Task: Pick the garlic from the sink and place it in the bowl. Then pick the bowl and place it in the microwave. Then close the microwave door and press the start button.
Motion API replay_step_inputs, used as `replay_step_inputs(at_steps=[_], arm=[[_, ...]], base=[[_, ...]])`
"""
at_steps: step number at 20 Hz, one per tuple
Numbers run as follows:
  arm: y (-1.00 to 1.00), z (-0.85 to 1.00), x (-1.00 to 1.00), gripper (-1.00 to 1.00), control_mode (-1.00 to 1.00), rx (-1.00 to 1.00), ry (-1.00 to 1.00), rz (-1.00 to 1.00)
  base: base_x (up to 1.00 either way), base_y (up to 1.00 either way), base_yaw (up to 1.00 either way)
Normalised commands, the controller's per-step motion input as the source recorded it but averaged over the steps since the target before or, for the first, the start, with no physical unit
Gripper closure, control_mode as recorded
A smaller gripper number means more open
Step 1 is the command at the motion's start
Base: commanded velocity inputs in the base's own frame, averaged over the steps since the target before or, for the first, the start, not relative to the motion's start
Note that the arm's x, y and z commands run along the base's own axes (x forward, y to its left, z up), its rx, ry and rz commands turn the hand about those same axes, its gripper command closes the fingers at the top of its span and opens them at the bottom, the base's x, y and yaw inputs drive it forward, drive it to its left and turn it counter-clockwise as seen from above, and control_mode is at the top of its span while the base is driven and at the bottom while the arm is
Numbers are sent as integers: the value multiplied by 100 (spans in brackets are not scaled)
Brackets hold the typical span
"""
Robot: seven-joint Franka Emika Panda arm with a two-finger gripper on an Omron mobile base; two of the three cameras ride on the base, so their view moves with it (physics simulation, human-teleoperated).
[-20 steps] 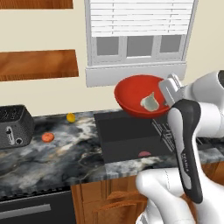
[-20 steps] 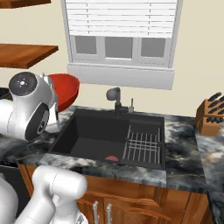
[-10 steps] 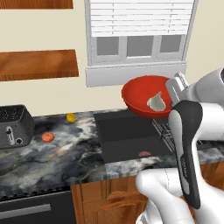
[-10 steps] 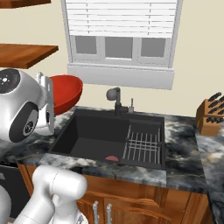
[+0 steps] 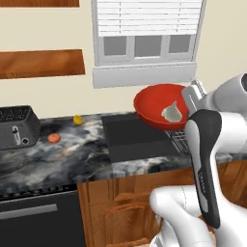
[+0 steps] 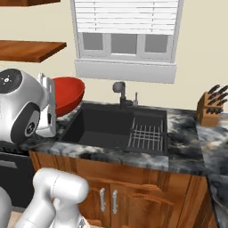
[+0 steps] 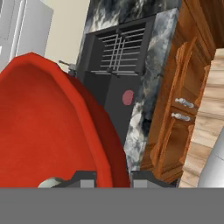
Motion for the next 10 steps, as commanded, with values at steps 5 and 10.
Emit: replay_step_inputs(at_steps=[5,10], arm=[[0,0,0,100,100,0,0,0],[0,0,0,100,100,0,0,0]], base=[[-48,2,0],[-32,2,-72]])
